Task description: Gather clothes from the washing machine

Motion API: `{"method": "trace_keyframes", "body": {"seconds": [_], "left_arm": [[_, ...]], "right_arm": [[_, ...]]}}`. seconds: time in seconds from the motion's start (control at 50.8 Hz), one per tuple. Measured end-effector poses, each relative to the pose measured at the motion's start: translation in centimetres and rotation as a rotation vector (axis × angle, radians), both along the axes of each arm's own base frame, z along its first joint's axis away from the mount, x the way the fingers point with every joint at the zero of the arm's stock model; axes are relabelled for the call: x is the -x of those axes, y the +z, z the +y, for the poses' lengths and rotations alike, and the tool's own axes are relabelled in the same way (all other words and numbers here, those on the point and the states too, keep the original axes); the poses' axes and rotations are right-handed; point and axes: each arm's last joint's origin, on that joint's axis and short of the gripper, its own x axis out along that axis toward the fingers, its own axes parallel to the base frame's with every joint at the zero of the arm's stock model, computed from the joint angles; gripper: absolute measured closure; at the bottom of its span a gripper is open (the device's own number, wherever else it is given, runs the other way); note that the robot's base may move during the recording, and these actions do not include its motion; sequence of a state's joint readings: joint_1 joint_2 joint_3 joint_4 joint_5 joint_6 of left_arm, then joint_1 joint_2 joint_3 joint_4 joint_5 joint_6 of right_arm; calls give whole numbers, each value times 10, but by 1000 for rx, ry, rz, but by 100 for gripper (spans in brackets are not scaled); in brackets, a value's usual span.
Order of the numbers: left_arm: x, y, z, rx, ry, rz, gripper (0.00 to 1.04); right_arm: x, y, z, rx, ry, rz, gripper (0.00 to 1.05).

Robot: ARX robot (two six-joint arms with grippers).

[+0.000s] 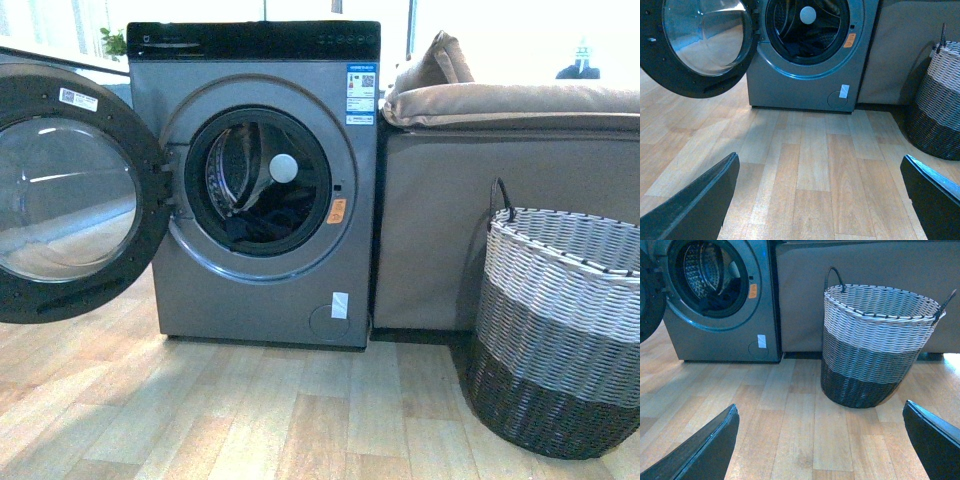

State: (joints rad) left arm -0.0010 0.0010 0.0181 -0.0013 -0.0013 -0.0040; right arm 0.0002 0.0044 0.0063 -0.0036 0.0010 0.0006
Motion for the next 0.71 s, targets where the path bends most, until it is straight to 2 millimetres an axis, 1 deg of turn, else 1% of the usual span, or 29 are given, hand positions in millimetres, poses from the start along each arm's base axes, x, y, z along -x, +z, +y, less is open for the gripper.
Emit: {"method": "trace_keyframes", "body": {"seconds": [0.709], "left_arm": [[0, 0, 0, 0, -1, 0, 7]], "right_arm": [[0, 0, 0, 0, 0, 0, 7]]}}
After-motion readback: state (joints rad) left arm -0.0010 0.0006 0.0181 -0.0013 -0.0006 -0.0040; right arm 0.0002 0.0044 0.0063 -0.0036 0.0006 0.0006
